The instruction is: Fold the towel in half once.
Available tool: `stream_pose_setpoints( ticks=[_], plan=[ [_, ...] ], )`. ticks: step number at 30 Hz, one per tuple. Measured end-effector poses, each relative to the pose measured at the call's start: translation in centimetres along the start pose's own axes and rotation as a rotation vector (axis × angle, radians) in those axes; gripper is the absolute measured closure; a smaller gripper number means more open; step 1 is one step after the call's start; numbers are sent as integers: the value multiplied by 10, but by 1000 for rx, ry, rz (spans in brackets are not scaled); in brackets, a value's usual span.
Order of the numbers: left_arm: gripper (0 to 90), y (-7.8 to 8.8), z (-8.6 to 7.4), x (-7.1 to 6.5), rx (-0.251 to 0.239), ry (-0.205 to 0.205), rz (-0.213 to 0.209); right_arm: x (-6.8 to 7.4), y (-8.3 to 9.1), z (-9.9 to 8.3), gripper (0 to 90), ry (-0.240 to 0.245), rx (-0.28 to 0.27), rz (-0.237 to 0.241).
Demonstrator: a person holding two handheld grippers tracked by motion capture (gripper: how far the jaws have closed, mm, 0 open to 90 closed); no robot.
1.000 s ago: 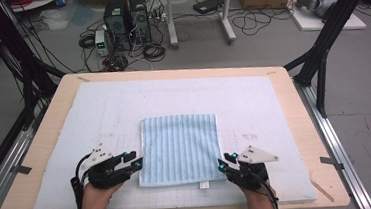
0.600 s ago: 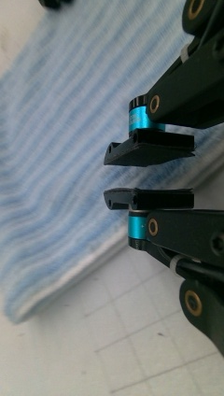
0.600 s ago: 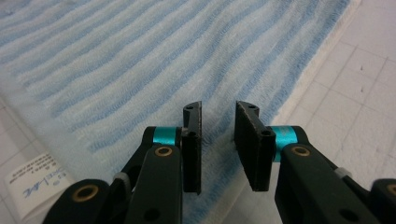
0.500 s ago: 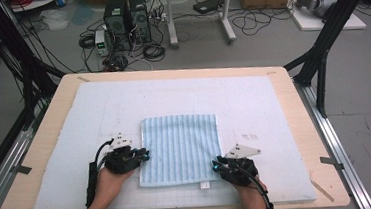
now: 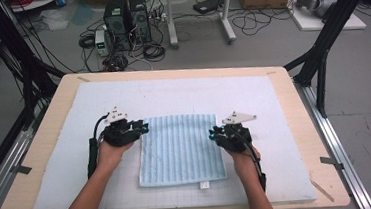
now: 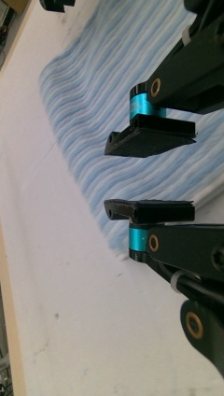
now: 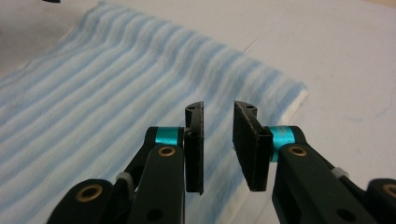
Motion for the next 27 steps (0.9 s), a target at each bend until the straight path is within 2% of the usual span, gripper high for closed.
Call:
stream_pose_setpoints(
  ticks=[3, 5, 10, 13, 15, 18, 21, 24, 25, 27],
  plan=[
    [697, -14, 4, 8, 5, -6, 21, -12, -12, 11, 740, -19, 7, -6],
    [733, -22, 1, 13, 7, -1, 37, -18, -22, 16, 754, -20, 13, -7],
    [801, -38, -12, 19, 93, 12, 77, -26, -46, 19, 773, -19, 75, -8],
    [838, -43, -14, 18, 133, -1, 139, -30, -56, 14, 776, -8, 117, -35],
    [852, -46, -12, 20, 161, 1, 155, -33, -59, 10, 777, -23, 139, -39],
    [858, -49, -10, 19, 178, -21, 179, -36, -58, 10, 778, -26, 145, -64],
    [862, -50, -11, 20, 166, -22, 175, -36, -56, 10, 774, -26, 151, -70],
    [832, -47, -10, 21, 165, -17, 174, -38, -53, 9, 742, -26, 153, -81],
    [759, -45, -10, 22, 164, -6, 176, -40, -50, 9, 709, -34, 149, -70],
    [665, -39, -8, 25, 134, 21, 150, -42, -42, 10, 667, -26, 128, -58]
  ],
)
Point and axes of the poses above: each handheld gripper's, and its own axes: y roughly backward along the jaws, z roughly out of its top, x roughly to its left, the point moved 2 cm from there along -y, roughly forward along the jaws, and after that the axes turned 2 degrees about -y, right-handed, at the moved point
